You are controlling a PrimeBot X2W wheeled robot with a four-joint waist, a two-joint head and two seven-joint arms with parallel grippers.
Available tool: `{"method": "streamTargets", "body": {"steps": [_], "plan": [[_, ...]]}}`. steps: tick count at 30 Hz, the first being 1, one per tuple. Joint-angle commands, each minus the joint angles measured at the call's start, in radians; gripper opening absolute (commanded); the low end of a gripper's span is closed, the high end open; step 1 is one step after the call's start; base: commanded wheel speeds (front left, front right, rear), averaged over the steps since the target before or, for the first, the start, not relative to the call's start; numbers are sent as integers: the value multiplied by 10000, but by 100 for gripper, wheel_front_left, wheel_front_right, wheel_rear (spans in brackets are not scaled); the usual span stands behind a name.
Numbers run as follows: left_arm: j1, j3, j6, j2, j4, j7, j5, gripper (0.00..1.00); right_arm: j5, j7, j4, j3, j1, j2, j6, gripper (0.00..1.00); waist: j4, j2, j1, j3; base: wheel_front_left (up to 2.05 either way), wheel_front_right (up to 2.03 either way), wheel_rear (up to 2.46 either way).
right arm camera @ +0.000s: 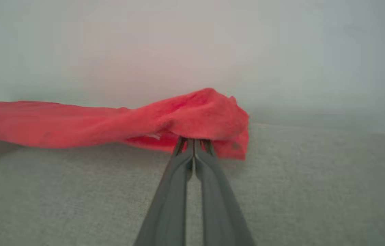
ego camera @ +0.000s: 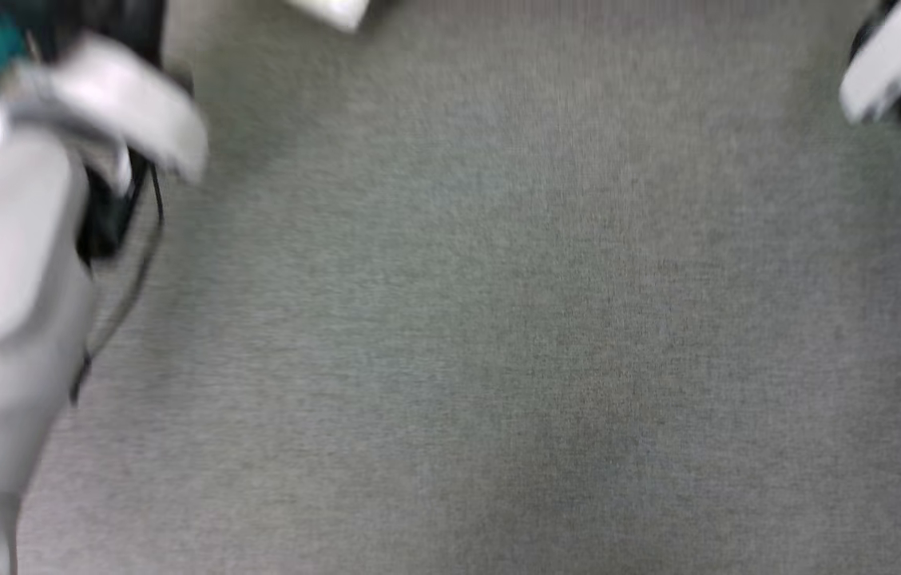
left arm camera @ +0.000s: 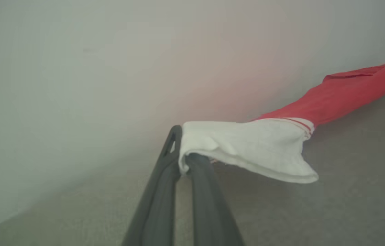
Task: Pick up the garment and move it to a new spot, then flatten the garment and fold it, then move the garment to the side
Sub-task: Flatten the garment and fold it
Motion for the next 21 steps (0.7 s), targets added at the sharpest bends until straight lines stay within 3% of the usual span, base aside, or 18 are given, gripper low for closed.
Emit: {"method": "streamTargets", "body": {"steps": [1, 10, 21], "plan": [[691, 49, 106, 188, -199, 12, -165, 0, 471, -116, -237, 191, 551, -149, -8, 0, 244, 0, 0, -705, 0, 0, 0], [4801, -363, 558, 1077, -1966, 1102, -993, 0, 2306, 6, -1296, 1384, 3906, -1242, -11, 0, 557, 0, 0, -2408, 0, 0, 0], [8537, -622, 1689, 2373, -5012, 2662, -1886, 0, 3613, 333, -2134, 1527, 6448, -1772, -11, 0, 715, 0, 0, -3875, 0, 0, 0]]}}
